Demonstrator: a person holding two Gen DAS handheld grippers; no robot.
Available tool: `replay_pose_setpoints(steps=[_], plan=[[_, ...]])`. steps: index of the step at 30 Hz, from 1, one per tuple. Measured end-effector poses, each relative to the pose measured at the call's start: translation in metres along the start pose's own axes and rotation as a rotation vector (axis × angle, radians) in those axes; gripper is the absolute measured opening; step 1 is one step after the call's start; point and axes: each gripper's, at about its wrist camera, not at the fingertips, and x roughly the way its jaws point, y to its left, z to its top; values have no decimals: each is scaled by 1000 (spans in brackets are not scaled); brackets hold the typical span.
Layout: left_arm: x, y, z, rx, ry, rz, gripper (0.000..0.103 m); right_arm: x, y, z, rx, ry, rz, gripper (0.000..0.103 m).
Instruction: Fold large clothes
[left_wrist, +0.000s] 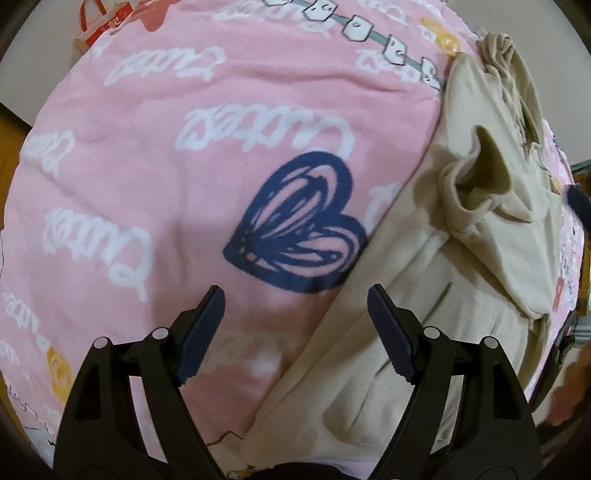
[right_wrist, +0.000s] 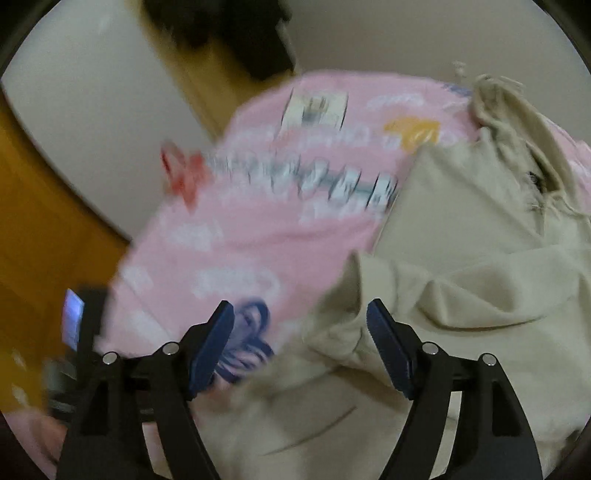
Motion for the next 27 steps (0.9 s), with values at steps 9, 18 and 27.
replay_pose_setpoints(steps=[9,18,27], plan=[[-22,-75,41,96,-58,-191,78,-105,-170,-39,258,-44,-358,82],[-13,-160,101,283,9,-185,78,-144,-247,-115,432,-5,-395,82],[34,-178,125,262,147,-46,47,-148,-261,-120,436,-35,-399,81]])
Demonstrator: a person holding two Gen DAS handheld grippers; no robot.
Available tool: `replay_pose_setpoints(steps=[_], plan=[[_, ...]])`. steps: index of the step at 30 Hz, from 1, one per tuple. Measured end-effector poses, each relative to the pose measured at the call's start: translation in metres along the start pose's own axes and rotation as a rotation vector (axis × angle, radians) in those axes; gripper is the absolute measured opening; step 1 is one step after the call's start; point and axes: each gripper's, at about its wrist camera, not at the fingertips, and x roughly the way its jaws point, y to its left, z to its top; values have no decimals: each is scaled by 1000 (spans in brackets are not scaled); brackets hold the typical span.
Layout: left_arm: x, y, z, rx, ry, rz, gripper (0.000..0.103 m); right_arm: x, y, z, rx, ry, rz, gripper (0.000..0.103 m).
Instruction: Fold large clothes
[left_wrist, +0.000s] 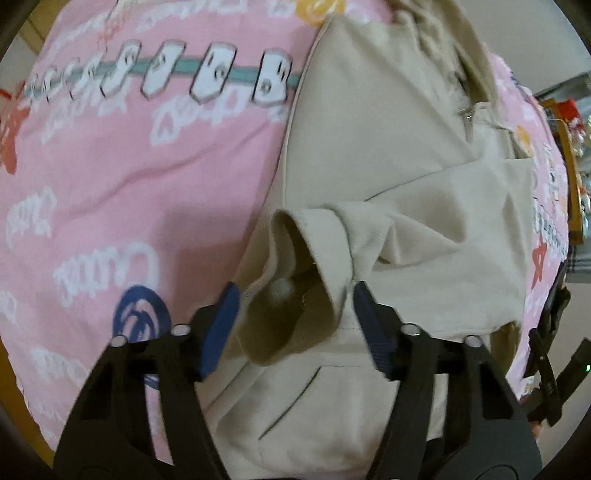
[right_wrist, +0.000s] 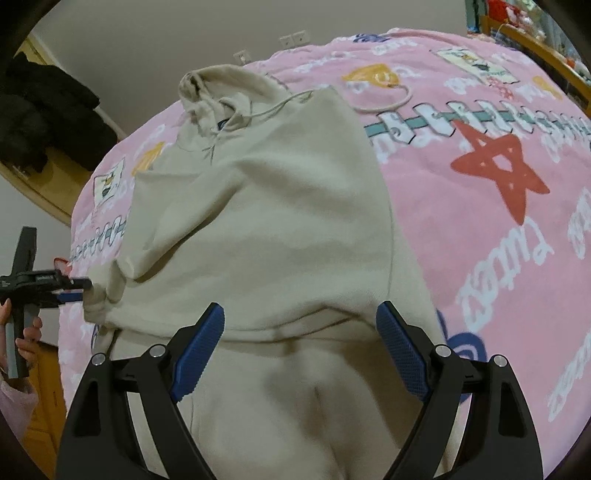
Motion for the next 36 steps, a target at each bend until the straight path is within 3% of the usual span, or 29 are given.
replay_pose_setpoints(steps=[4,5,7,10,14,19,23,28,32,36], plan=[[5,-12,0,36,-2,45,21,0,-5,11,23,-17,14,81],[5,-15,0,45,-11,50,9,-1,-5,13,24,-19,14,81],[0,-20,-1,69,-41,64,4,-1,-5,17,23,-22,11,81],[-10,-24,-4,76,-106,102,3,-3,-6,18,28,-22,14,81],[-35,-20,-17,48,-187,97,3,-3,-5,14,13,-16,1,81],[-69,-7,-59,28,-257,79,3,2,-3,10,-22,-9,-85,80],[-52,5,-83,72,-221,151,3,29,-11,9,-31,53,-157,79],[0,36,-67,32,-144,170,3,67,-28,5,-43,126,-236,74],[19,37,-57,38,-100,181,4,66,-30,2,-61,126,-244,74],[7,29,-64,106,-112,175,6,58,-31,-1,-103,104,-270,75]])
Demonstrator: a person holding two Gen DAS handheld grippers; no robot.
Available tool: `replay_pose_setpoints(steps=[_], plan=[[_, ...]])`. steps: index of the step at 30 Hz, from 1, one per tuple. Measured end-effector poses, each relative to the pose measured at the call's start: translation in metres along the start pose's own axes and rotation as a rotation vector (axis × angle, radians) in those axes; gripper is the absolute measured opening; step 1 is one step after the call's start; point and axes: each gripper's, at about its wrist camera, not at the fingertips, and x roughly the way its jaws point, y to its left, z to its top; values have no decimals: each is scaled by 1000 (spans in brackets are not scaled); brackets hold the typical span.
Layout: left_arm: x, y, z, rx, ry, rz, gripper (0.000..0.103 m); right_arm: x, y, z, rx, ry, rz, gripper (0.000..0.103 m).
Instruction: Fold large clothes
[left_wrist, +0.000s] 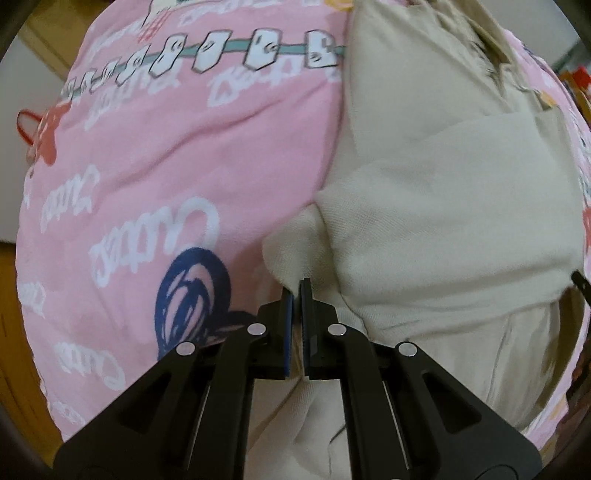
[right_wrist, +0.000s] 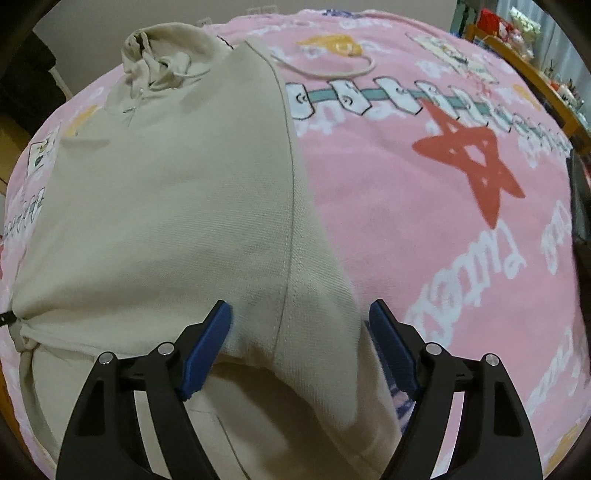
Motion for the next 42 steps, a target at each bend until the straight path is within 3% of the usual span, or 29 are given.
replay_pose_setpoints(steps=[2,4,9,12,15,17,19,22,25,26,28,36,42], plan=[[-8,-1,-3,27,-11,-18,7,11,0,-1,-60,12,-73,75],[-17,-1,-6,51,-11,-35,7,22,-6,1,-51,33,-71,78],[-33,-3,-16,77,-11,-63,7,28,-11,8,-49,17,-167,86],[-30,-8,-22,92,7,-32,7,32,-12,5,-56,19,-221,89],[-18,-11,-25,78,26,-5,7,32,-16,4,12,49,-220,90],[-11,-14,-26,68,36,32,7,27,-18,4,55,71,-193,84],[-8,-19,-28,66,38,61,7,16,-16,5,57,79,-198,71],[-16,-19,-33,64,31,47,7,-16,-13,-3,35,46,-213,64],[-36,-12,-38,49,-9,34,32,-55,-18,-13,91,9,-177,56],[-42,-10,-39,44,-30,36,52,-68,-19,-18,113,-5,-161,56],[-61,-1,-45,31,-97,37,64,-92,-18,-27,138,-36,-140,56],[-105,40,-69,-33,-184,-30,67,-143,24,-23,140,-124,-59,56],[-114,61,-40,-78,-173,-95,69,-142,65,21,151,-145,79,62]])
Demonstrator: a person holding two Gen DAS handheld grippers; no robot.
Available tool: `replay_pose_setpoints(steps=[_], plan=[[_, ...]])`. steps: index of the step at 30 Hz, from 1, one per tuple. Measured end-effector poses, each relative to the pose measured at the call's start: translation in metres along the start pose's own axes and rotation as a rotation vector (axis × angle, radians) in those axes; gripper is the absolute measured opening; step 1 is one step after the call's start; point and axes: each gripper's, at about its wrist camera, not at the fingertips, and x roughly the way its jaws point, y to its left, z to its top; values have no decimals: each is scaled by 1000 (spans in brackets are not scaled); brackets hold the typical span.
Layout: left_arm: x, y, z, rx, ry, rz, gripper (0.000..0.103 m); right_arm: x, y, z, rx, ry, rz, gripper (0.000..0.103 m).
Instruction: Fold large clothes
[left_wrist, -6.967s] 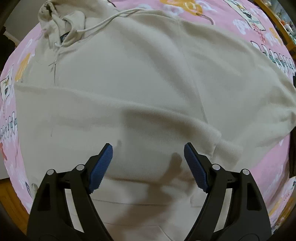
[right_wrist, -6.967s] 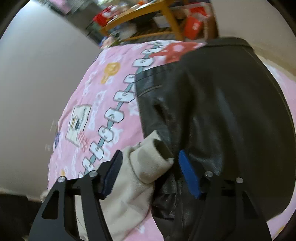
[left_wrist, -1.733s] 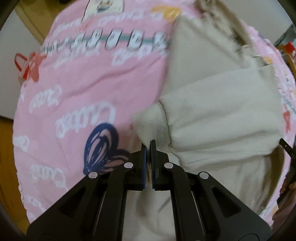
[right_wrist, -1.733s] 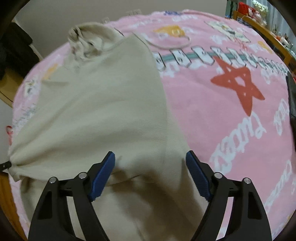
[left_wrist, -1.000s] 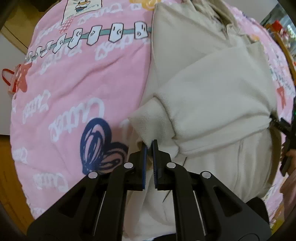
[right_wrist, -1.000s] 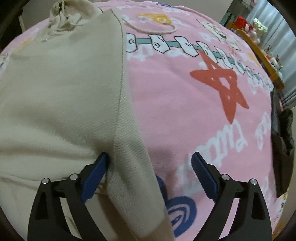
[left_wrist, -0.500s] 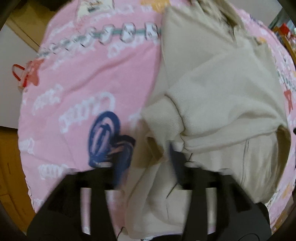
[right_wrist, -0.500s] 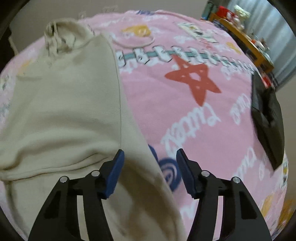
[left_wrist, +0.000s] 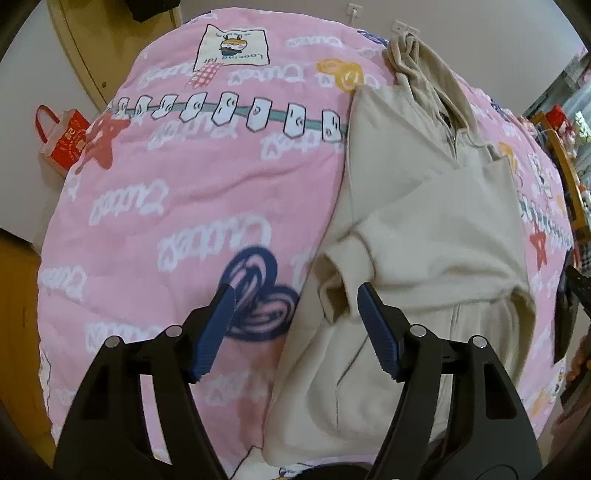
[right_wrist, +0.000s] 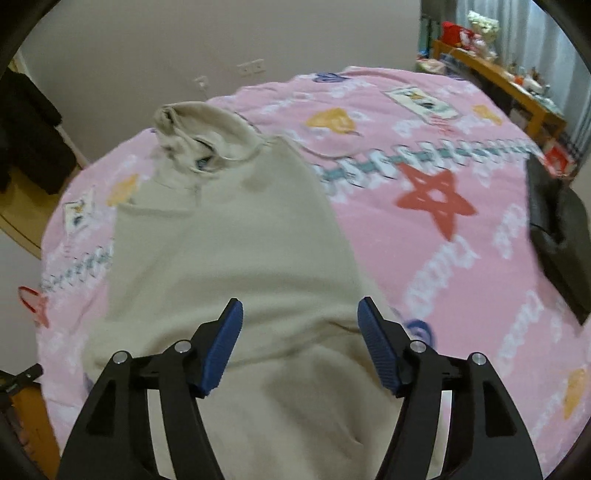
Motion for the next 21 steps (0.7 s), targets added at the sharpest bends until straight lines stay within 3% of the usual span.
replay_pose_setpoints(steps=[3,6,8,10,11,14,17,21], plan=[[11,7,32,-18,39,-25,71,20,17,23,-15,21,27,62],[17,17,64,-65,89,-74,71,39,34,51,-1,102,54,62],[15,26,86,-118,123,-115,71,36,46,69,1,143,28,62],[1,31,109,-125,139,-125,71,14,66,99,-6,131,21,62],[-13,32,123,-111,127,-115,71,0,76,112,-17,110,14,63],[-53,31,156,-84,49,-85,71,-36,104,149,-30,42,13,76],[-87,16,197,-85,-15,-55,72,-57,133,184,-52,-6,35,77],[-103,-40,250,-2,-61,-54,72,-49,153,223,-71,-50,39,77]])
